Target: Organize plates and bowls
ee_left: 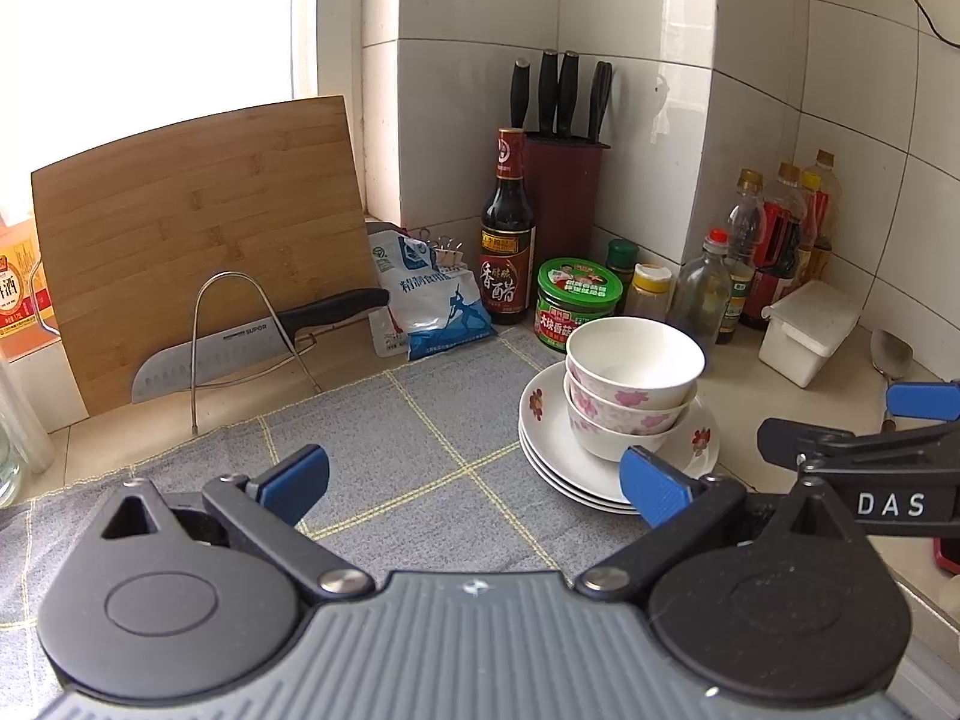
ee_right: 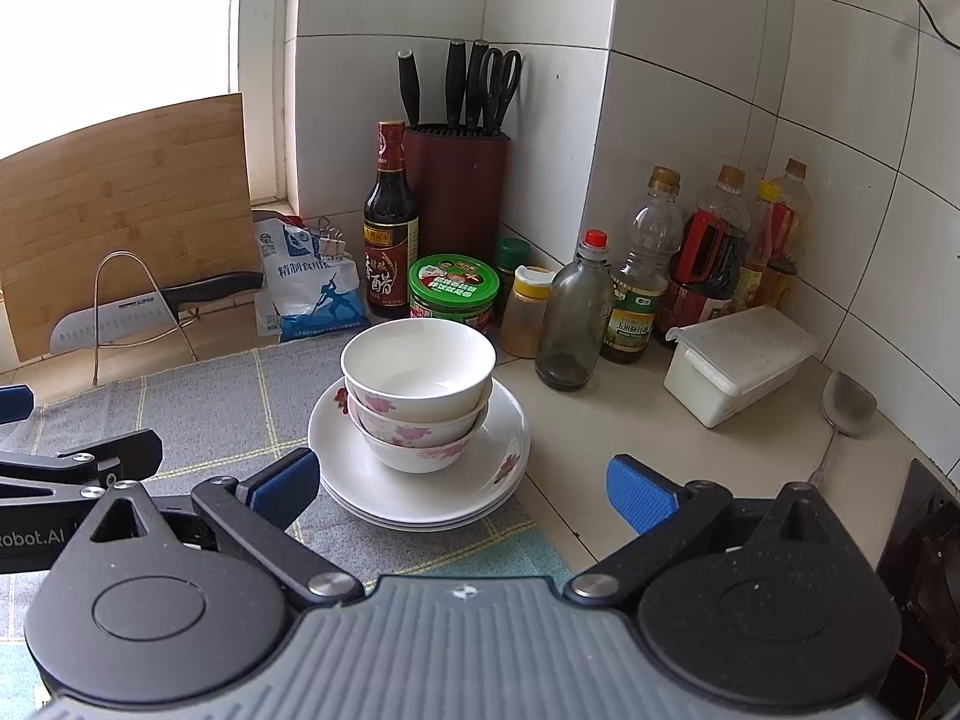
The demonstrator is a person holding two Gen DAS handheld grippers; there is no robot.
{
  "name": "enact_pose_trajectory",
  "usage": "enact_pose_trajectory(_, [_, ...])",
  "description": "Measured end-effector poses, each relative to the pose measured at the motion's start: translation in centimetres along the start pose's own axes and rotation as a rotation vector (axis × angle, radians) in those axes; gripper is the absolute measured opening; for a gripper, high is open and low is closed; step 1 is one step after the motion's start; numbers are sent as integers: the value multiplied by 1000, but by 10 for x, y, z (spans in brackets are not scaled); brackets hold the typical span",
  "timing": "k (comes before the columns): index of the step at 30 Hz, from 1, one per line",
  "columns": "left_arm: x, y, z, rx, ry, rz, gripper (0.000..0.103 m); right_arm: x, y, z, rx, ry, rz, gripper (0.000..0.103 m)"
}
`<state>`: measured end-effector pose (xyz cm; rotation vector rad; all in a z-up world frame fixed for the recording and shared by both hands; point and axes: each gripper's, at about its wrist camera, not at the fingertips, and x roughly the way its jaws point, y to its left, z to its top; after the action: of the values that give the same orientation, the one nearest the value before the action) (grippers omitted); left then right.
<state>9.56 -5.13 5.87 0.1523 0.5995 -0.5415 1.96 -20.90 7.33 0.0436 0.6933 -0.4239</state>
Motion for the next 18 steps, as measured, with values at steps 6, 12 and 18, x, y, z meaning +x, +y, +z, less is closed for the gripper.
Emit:
enact_pose_trajectory(6, [0,0,1,0,-1,1,102,-1,0,1,-3,-3,-2,103])
enact_pose_trajectory(12, [0,0,2,2,-2,1,102,-2,-1,2,-2,-9,-8,103])
enact_pose_trajectory(18, [-1,-1,2,1,-2,3,102,-3,-1,2,3,-10,-8,103])
